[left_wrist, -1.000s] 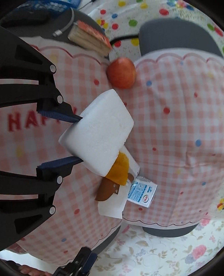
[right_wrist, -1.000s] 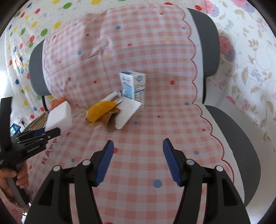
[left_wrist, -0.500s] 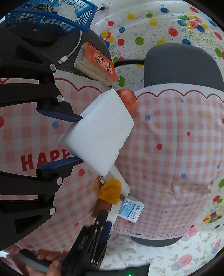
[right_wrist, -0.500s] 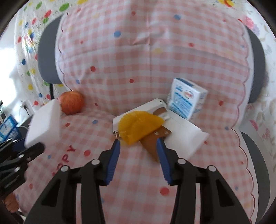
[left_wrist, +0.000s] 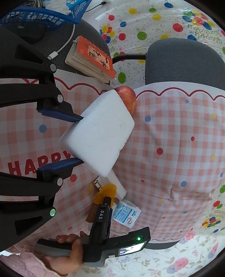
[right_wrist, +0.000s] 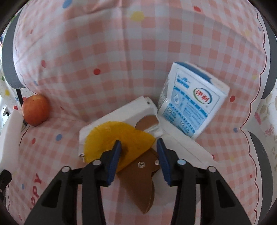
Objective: Collect trash
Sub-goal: 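Grasp the white foam block with the left gripper while the right grasps the yellow packet, then carry foam block and yellow packet over the bin and open both grippers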
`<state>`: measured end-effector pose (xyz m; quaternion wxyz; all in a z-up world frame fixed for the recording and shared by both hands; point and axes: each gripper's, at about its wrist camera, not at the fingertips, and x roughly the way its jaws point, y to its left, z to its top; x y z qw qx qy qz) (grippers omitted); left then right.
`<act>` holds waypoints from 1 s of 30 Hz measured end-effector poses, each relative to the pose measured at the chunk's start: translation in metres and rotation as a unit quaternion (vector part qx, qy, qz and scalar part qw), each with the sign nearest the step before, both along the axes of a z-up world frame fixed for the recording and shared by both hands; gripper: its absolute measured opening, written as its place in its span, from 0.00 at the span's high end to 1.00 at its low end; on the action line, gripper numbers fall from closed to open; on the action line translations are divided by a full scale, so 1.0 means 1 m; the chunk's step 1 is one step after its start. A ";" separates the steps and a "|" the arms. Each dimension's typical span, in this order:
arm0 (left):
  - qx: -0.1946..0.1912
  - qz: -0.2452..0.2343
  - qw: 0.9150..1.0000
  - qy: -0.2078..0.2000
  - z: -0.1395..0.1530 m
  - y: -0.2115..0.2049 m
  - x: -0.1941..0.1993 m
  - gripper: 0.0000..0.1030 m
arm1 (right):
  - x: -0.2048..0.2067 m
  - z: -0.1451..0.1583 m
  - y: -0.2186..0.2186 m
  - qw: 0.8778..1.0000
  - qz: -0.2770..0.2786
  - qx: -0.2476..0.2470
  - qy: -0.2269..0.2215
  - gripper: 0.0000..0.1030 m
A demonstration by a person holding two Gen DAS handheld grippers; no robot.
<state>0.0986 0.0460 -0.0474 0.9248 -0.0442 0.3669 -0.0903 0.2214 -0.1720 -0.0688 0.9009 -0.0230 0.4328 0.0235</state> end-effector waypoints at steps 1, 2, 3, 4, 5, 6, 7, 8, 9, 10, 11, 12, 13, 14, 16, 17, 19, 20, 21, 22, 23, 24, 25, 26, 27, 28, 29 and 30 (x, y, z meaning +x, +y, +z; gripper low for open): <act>-0.001 0.000 1.000 0.001 -0.001 0.001 0.000 0.58 | -0.001 0.001 0.000 1.000 0.002 0.001 -0.002 0.76; -0.002 0.001 1.000 0.002 -0.001 0.002 0.000 0.58 | -0.001 0.001 0.000 1.000 0.007 0.006 -0.003 0.82; -0.003 0.001 1.000 0.002 -0.001 0.002 0.000 0.58 | -0.003 0.002 0.000 1.000 0.011 0.011 -0.004 0.87; -0.003 0.001 1.000 0.001 0.000 0.002 -0.001 0.58 | -0.006 0.005 0.000 1.000 0.014 0.015 -0.010 0.88; -0.003 0.001 1.000 -0.001 0.001 0.002 -0.002 0.58 | -0.010 0.010 -0.001 0.999 0.017 0.018 -0.021 0.90; -0.003 0.001 1.000 -0.003 0.003 0.002 -0.003 0.58 | -0.018 0.019 -0.002 0.999 0.022 0.028 -0.039 0.93; -0.003 0.000 1.000 -0.006 0.005 0.002 -0.005 0.58 | -0.023 0.027 -0.005 0.998 0.024 0.037 -0.051 0.93; -0.004 -0.001 1.000 -0.010 0.009 0.001 -0.007 0.58 | -0.029 0.036 -0.007 0.997 0.025 0.045 -0.062 0.93; -0.006 -0.002 1.000 -0.014 0.012 0.000 -0.010 0.58 | -0.039 0.048 -0.010 0.995 0.026 0.055 -0.079 0.94; -0.008 -0.005 1.000 -0.020 0.016 -0.001 -0.014 0.58 | -0.047 0.056 -0.011 0.994 0.028 0.060 -0.089 0.94; -0.008 -0.006 1.000 -0.025 0.019 -0.003 -0.018 0.58 | -0.055 0.064 -0.012 0.993 0.031 0.062 -0.099 0.94; -0.007 -0.008 0.999 -0.030 0.022 -0.005 -0.022 0.58 | -0.068 0.073 -0.012 0.991 0.037 0.063 -0.112 0.94; -0.005 -0.012 0.999 -0.035 0.025 -0.009 -0.028 0.58 | -0.076 0.078 -0.012 0.990 0.041 0.064 -0.118 0.94; -0.004 -0.016 0.999 -0.038 0.027 -0.013 -0.033 0.58 | -0.087 0.083 -0.012 0.989 0.046 0.064 -0.126 0.94; -0.004 -0.023 0.999 -0.040 0.028 -0.019 -0.041 0.58 | -0.109 0.088 -0.012 0.987 0.053 0.061 -0.137 0.94; -0.004 -0.028 0.999 -0.041 0.029 -0.023 -0.046 0.58 | -0.118 0.088 -0.013 0.987 0.056 0.061 -0.138 0.94; 0.001 -0.038 0.998 -0.047 0.030 -0.031 -0.058 0.58 | -0.132 0.087 -0.016 0.987 0.055 0.065 -0.137 0.94; 0.003 -0.042 0.998 -0.049 0.031 -0.034 -0.063 0.58 | -0.141 0.085 -0.020 0.987 0.053 0.069 -0.135 0.94; 0.005 -0.048 0.998 -0.051 0.031 -0.038 -0.068 0.58 | -0.147 0.082 -0.022 0.987 0.051 0.070 -0.134 0.94; 0.006 -0.054 0.997 -0.051 0.031 -0.042 -0.074 0.58 | -0.151 0.080 -0.023 0.988 0.046 0.066 -0.135 0.94; 0.006 -0.058 0.997 -0.050 0.031 -0.045 -0.078 0.58 | -0.159 0.076 -0.025 0.988 0.041 0.063 -0.136 0.94; 0.005 -0.061 0.997 -0.049 0.031 -0.047 -0.081 0.58 | -0.167 0.074 -0.030 0.988 0.037 0.063 -0.137 0.94; 0.007 -0.064 0.997 -0.048 0.031 -0.049 -0.085 0.58 | -0.175 0.072 -0.033 0.988 0.033 0.064 -0.138 0.94; 0.008 -0.068 0.997 -0.046 0.030 -0.052 -0.089 0.58 | -0.181 0.070 -0.038 0.988 0.029 0.066 -0.139 0.94; 0.009 -0.071 0.996 -0.044 0.029 -0.055 -0.093 0.58 | -0.188 0.068 -0.043 0.988 0.023 0.067 -0.139 0.94; 0.010 -0.075 0.996 -0.042 0.028 -0.058 -0.096 0.58 | -0.194 0.067 -0.046 0.988 0.017 0.068 -0.140 0.94; 0.010 -0.081 0.996 -0.040 0.027 -0.062 -0.101 0.58 | -0.201 0.065 -0.052 0.988 0.011 0.067 -0.141 0.94; 0.010 -0.085 0.996 -0.039 0.026 -0.065 -0.104 0.58 | -0.208 0.063 -0.057 0.988 0.003 0.066 -0.141 0.94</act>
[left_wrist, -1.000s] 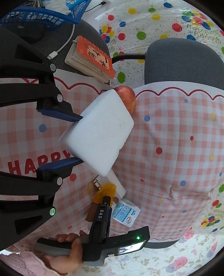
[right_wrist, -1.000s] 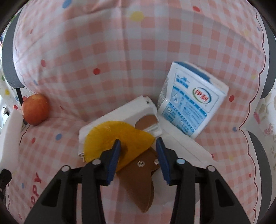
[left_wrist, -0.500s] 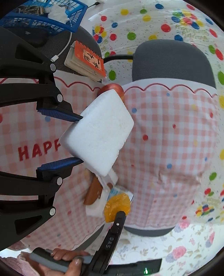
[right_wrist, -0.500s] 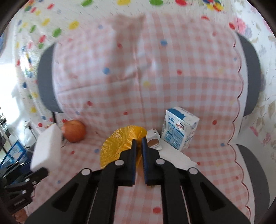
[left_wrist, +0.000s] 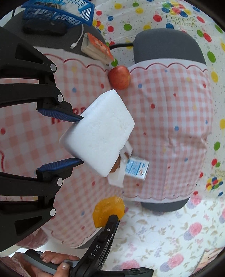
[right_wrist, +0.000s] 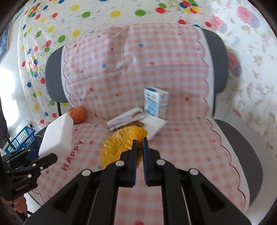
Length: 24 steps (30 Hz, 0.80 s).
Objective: Collect trash
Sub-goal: 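Carry foam block and yellow packet over the bin and open both grippers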
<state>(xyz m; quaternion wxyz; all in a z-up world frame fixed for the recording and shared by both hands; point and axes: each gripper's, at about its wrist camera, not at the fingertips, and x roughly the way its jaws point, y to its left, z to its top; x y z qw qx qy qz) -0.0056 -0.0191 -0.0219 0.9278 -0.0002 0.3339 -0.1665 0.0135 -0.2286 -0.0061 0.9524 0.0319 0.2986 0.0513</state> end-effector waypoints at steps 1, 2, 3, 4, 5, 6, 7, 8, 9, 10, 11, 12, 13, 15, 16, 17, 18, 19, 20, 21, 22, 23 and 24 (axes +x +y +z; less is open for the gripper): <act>-0.001 -0.008 1.000 0.001 -0.002 -0.005 -0.005 0.58 | -0.005 -0.001 -0.004 1.000 -0.004 0.001 0.001 0.94; -0.001 -0.015 1.000 0.002 -0.003 -0.010 -0.008 0.58 | -0.012 -0.004 -0.010 1.000 -0.012 0.003 0.003 0.94; -0.001 -0.025 1.000 0.004 -0.005 -0.016 -0.012 0.58 | -0.018 -0.006 -0.014 1.000 -0.020 0.002 0.004 0.94; -0.002 -0.037 0.999 0.006 -0.007 -0.024 -0.016 0.58 | -0.023 -0.008 -0.018 1.000 -0.026 0.000 0.006 0.94; -0.004 -0.047 0.999 0.007 -0.009 -0.029 -0.019 0.58 | -0.029 -0.010 -0.022 0.999 -0.032 0.000 0.006 0.94; -0.005 -0.059 0.998 0.008 -0.010 -0.036 -0.023 0.58 | -0.037 -0.013 -0.027 0.999 -0.041 0.000 0.008 0.94; -0.006 -0.071 0.997 0.006 -0.011 -0.043 -0.027 0.58 | -0.042 -0.015 -0.030 0.999 -0.048 -0.002 0.008 0.94; -0.006 -0.086 0.996 0.003 -0.012 -0.051 -0.032 0.58 | -0.049 -0.016 -0.034 0.998 -0.055 -0.003 0.009 0.94; -0.007 -0.097 0.995 0.001 -0.013 -0.057 -0.035 0.58 | -0.054 -0.017 -0.037 0.998 -0.061 -0.003 0.009 0.94; -0.010 -0.108 0.994 0.000 -0.013 -0.063 -0.039 0.58 | -0.060 -0.018 -0.041 0.998 -0.069 -0.003 0.009 0.94; -0.013 -0.122 0.992 -0.001 -0.014 -0.070 -0.043 0.58 | -0.066 -0.019 -0.045 0.997 -0.077 -0.004 0.010 0.94; -0.014 -0.132 0.991 -0.003 -0.014 -0.076 -0.046 0.58 | -0.075 -0.020 -0.052 0.996 -0.088 -0.003 0.011 0.94; -0.015 -0.146 0.989 -0.005 -0.014 -0.083 -0.051 0.58 | -0.080 -0.020 -0.056 0.995 -0.095 -0.003 0.012 0.94; -0.018 -0.166 0.986 -0.007 -0.015 -0.093 -0.057 0.58 | -0.094 -0.020 -0.068 0.993 -0.113 -0.002 0.014 0.94; -0.019 -0.181 0.983 -0.009 -0.015 -0.100 -0.061 0.58 | -0.102 -0.019 -0.073 0.992 -0.123 -0.004 0.014 0.94; -0.019 -0.190 0.981 -0.009 -0.015 -0.105 -0.064 0.58 | -0.110 -0.019 -0.078 0.991 -0.132 -0.009 0.014 0.94; -0.019 -0.202 0.979 -0.009 -0.016 -0.111 -0.067 0.58 | -0.117 -0.018 -0.082 0.990 -0.142 -0.015 0.014 0.94; -0.020 -0.214 0.977 -0.007 -0.017 -0.117 -0.070 0.58 | -0.126 -0.018 -0.086 0.988 -0.152 -0.022 0.014 0.94; -0.023 -0.233 0.972 -0.002 -0.019 -0.126 -0.074 0.58 | -0.131 -0.019 -0.089 0.987 -0.159 -0.027 0.015 0.94; -0.025 -0.248 0.968 0.002 -0.021 -0.133 -0.077 0.58 | -0.140 -0.019 -0.095 0.985 -0.171 -0.029 0.019 0.94; -0.026 -0.256 0.966 0.004 -0.023 -0.138 -0.081 0.58 | -0.147 -0.020 -0.101 0.983 -0.179 -0.029 0.021 0.94; -0.028 -0.269 0.963 0.006 -0.025 -0.146 -0.085 0.58 | -0.154 -0.021 -0.105 0.981 -0.189 -0.029 0.023 0.94; -0.031 -0.279 0.960 0.008 -0.027 -0.151 -0.089 0.58 | -0.164 -0.022 -0.112 0.978 -0.203 -0.030 0.025 0.94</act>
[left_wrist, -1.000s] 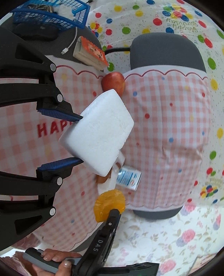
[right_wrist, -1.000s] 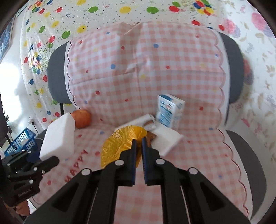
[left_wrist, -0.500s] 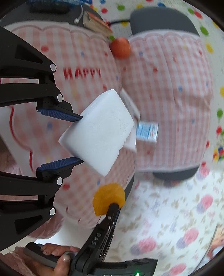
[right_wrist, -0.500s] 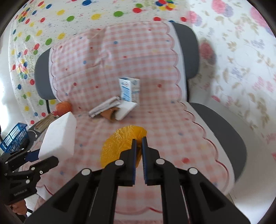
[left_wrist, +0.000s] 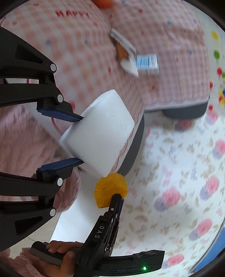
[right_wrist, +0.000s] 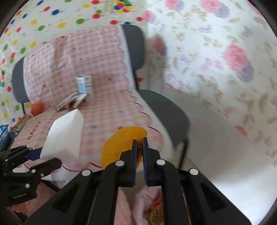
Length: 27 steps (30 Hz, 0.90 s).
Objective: Collect trash
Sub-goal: 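Carry foam block and yellow packet over the bin and open both grippers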
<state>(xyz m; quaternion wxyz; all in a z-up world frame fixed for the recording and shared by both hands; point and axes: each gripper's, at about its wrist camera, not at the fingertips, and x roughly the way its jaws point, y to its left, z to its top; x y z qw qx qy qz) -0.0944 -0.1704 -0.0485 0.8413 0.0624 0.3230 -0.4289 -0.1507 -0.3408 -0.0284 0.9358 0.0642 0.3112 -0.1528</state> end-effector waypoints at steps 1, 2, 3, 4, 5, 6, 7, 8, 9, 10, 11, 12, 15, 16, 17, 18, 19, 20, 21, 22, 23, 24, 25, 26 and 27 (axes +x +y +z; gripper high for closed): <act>-0.004 -0.011 1.000 0.004 -0.002 -0.005 -0.003 0.58 | -0.006 -0.001 -0.004 1.000 -0.008 0.000 0.001 0.94; -0.008 -0.027 1.000 0.007 -0.004 -0.014 -0.009 0.58 | -0.016 -0.002 -0.010 1.000 -0.021 0.001 0.002 0.94; -0.008 -0.036 0.999 0.006 -0.005 -0.020 -0.012 0.58 | -0.023 -0.004 -0.014 1.000 -0.029 0.002 0.004 0.94; -0.009 -0.047 0.999 0.003 -0.006 -0.026 -0.016 0.58 | -0.032 -0.006 -0.019 0.999 -0.041 0.003 0.007 0.94; -0.009 -0.059 0.998 0.002 -0.008 -0.033 -0.021 0.58 | -0.040 -0.009 -0.024 0.999 -0.051 0.002 0.010 0.94; -0.009 -0.070 0.998 0.002 -0.009 -0.040 -0.025 0.58 | -0.045 -0.010 -0.027 0.998 -0.058 0.002 0.014 0.94; -0.008 -0.082 0.997 0.002 -0.010 -0.047 -0.029 0.58 | -0.053 -0.013 -0.031 0.997 -0.068 0.001 0.019 0.94; -0.007 -0.091 0.996 0.003 -0.012 -0.053 -0.033 0.58 | -0.059 -0.016 -0.035 0.997 -0.077 0.000 0.024 0.94; -0.005 -0.099 0.995 0.005 -0.014 -0.059 -0.035 0.58 | -0.063 -0.019 -0.038 0.996 -0.084 0.001 0.028 0.94; 0.000 -0.109 0.994 0.010 -0.017 -0.066 -0.038 0.58 | -0.069 -0.022 -0.042 0.995 -0.093 0.004 0.032 0.94; 0.003 -0.114 0.993 0.013 -0.019 -0.070 -0.039 0.57 | -0.075 -0.024 -0.045 0.994 -0.100 0.007 0.034 0.94; 0.007 -0.123 0.992 0.015 -0.021 -0.077 -0.041 0.57 | -0.081 -0.028 -0.049 0.994 -0.107 0.010 0.038 0.94; 0.021 -0.147 0.989 0.015 -0.028 -0.096 -0.048 0.57 | -0.089 -0.034 -0.054 0.992 -0.118 0.013 0.048 0.94; 0.025 -0.155 0.987 0.016 -0.031 -0.103 -0.051 0.57 | -0.091 -0.037 -0.057 0.991 -0.122 0.016 0.052 0.94; 0.027 -0.160 0.987 0.016 -0.033 -0.108 -0.053 0.57 | -0.093 -0.039 -0.059 0.990 -0.126 0.017 0.055 0.94; 0.029 -0.163 0.986 0.016 -0.035 -0.111 -0.055 0.57 | -0.095 -0.041 -0.061 0.990 -0.128 0.019 0.058 0.94; 0.032 -0.168 0.985 0.016 -0.038 -0.116 -0.057 0.57 | -0.097 -0.043 -0.064 0.989 -0.131 0.020 0.060 0.94; 0.034 -0.170 0.985 0.016 -0.040 -0.120 -0.059 0.57 | -0.098 -0.045 -0.066 0.989 -0.134 0.021 0.063 0.94; 0.036 -0.173 0.984 0.017 -0.041 -0.123 -0.059 0.57 | -0.098 -0.048 -0.069 0.988 -0.137 0.024 0.065 0.94; 0.038 -0.175 0.984 0.018 -0.043 -0.125 -0.060 0.56 | -0.098 -0.049 -0.071 0.988 -0.139 0.027 0.066 0.94; 0.041 -0.178 0.983 0.020 -0.045 -0.129 -0.060 0.55 | -0.098 -0.051 -0.074 0.987 -0.142 0.031 0.067 0.94; 0.045 -0.179 0.983 0.022 -0.046 -0.132 -0.059 0.54 | -0.098 -0.054 -0.077 0.986 -0.146 0.033 0.068 0.94; 0.048 -0.180 0.982 0.026 -0.049 -0.136 -0.057 0.53 | -0.098 -0.055 -0.078 0.986 -0.148 0.035 0.070 0.94; 0.050 -0.182 0.982 0.029 -0.050 -0.138 -0.056 0.52 | -0.098 -0.058 -0.080 0.985 -0.150 0.040 0.071 0.94; 0.052 -0.183 0.981 0.034 -0.052 -0.140 -0.056 0.51 | -0.098 -0.060 -0.083 0.985 -0.152 0.045 0.072 0.93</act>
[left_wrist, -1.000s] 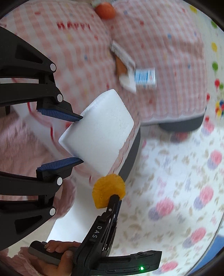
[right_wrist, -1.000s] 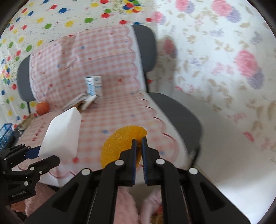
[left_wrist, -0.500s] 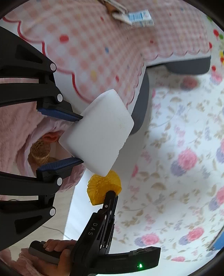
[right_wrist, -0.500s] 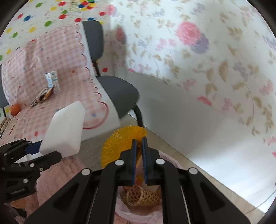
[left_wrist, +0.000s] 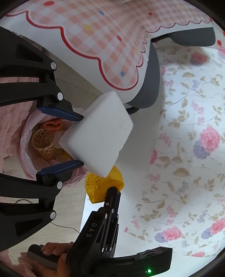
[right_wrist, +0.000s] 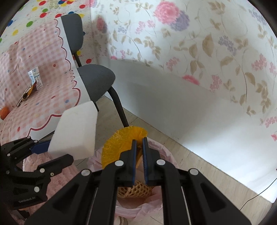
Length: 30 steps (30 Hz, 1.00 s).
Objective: Collect trash
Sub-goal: 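Carry foam block and yellow packet over the bin and open both grippers, then move both grippers back to the folded paper and leather piece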
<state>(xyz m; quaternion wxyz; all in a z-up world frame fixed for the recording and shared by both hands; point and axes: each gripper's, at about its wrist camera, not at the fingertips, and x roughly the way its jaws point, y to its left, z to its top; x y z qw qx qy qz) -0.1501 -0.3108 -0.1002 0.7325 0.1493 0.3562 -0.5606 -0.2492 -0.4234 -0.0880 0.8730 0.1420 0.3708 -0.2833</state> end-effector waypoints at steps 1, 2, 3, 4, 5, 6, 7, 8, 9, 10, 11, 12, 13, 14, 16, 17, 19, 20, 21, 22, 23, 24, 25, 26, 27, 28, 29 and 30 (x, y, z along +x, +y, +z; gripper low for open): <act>0.005 0.000 1.000 0.004 -0.002 -0.002 0.001 0.47 | 0.000 -0.002 -0.002 1.000 -0.002 0.003 0.001 0.92; 0.007 0.000 1.000 0.008 -0.004 -0.003 0.002 0.46 | 0.000 -0.004 -0.003 1.000 -0.004 0.005 0.003 0.87; 0.008 -0.001 1.000 0.011 -0.005 -0.003 0.003 0.46 | 0.000 -0.004 -0.004 1.000 -0.006 0.006 0.004 0.84; 0.009 -0.001 1.000 0.013 -0.006 -0.003 0.003 0.46 | 0.000 -0.005 -0.005 1.000 -0.007 0.006 0.004 0.82; 0.009 0.000 1.000 0.017 -0.007 -0.002 0.004 0.46 | 0.000 -0.006 -0.006 1.000 -0.008 0.006 0.005 0.80; 0.010 0.002 1.000 0.020 -0.008 -0.002 0.006 0.46 | 0.000 -0.006 -0.006 1.000 -0.009 0.006 0.006 0.80; 0.010 0.004 1.000 0.022 -0.007 -0.001 0.007 0.46 | 0.000 -0.006 -0.006 1.000 -0.010 0.006 0.006 0.80; 0.008 0.007 1.000 0.023 -0.006 0.002 0.008 0.46 | 0.000 -0.006 -0.006 1.000 -0.010 0.007 0.005 0.79; 0.005 0.011 1.000 0.022 -0.004 0.004 0.009 0.46 | 0.000 -0.005 -0.006 1.000 -0.009 0.007 0.005 0.79; 0.002 0.019 1.000 0.017 0.000 0.010 0.011 0.46 | 0.001 -0.004 -0.006 1.000 -0.009 0.005 0.004 0.79; 0.000 0.025 1.000 0.014 0.003 0.015 0.013 0.46 | 0.000 -0.002 -0.006 1.000 -0.007 0.003 0.003 0.79; -0.002 0.033 0.999 0.010 0.006 0.020 0.015 0.46 | 0.001 -0.001 -0.005 1.000 -0.007 0.002 0.002 0.79; -0.003 0.044 0.999 0.004 0.010 0.025 0.018 0.45 | 0.001 0.002 -0.004 1.000 -0.006 -0.001 -0.001 0.79; -0.005 0.056 0.998 -0.003 0.015 0.033 0.021 0.45 | 0.002 0.005 -0.003 1.000 -0.005 -0.004 -0.003 0.79; -0.009 0.077 0.997 -0.013 0.023 0.047 0.027 0.45 | 0.004 0.010 0.000 1.000 -0.001 -0.007 -0.009 0.79; -0.011 0.086 0.996 -0.016 0.026 0.052 0.030 0.45 | 0.007 0.013 0.001 1.000 0.002 -0.008 -0.012 0.79; -0.017 0.106 0.994 -0.018 0.032 0.065 0.037 0.45 | 0.011 0.017 0.005 1.000 0.008 -0.011 -0.017 0.79; -0.020 0.114 0.993 -0.018 0.034 0.071 0.040 0.45 | 0.013 0.020 0.008 1.000 0.013 -0.012 -0.019 0.79; -0.021 0.119 0.993 -0.017 0.036 0.075 0.042 0.45 | 0.016 0.022 0.011 1.000 0.018 -0.013 -0.022 0.79; -0.023 0.128 0.991 -0.017 0.038 0.081 0.045 0.45 | 0.018 0.024 0.013 0.999 0.022 -0.013 -0.023 0.79; -0.024 0.134 0.991 -0.018 0.039 0.085 0.047 0.45 | 0.021 0.027 0.016 0.999 0.029 -0.015 -0.026 0.79; -0.026 0.140 0.990 -0.019 0.041 0.090 0.049 0.45 | 0.024 0.030 0.020 0.999 0.036 -0.016 -0.029 0.79; -0.026 0.146 0.989 -0.021 0.043 0.094 0.050 0.44 | 0.027 0.033 0.023 0.998 0.041 -0.016 -0.033 0.79; -0.028 0.156 0.987 -0.024 0.045 0.100 0.053 0.43 | 0.030 0.037 0.026 0.998 0.049 -0.016 -0.038 0.79; -0.030 0.164 0.986 -0.025 0.047 0.106 0.055 0.43 | 0.033 0.039 0.030 0.998 0.054 -0.015 -0.042 0.78; -0.032 0.170 0.985 -0.025 0.048 0.110 0.057 0.43 | 0.039 0.043 0.034 0.997 0.065 -0.013 -0.048 0.78; -0.034 0.180 0.983 -0.025 0.051 0.118 0.060 0.43 | 0.043 0.045 0.037 0.996 0.074 -0.010 -0.052 0.76; -0.035 0.188 0.981 -0.025 0.052 0.124 0.062 0.43 | 0.050 0.048 0.042 0.995 0.088 -0.006 -0.056 0.75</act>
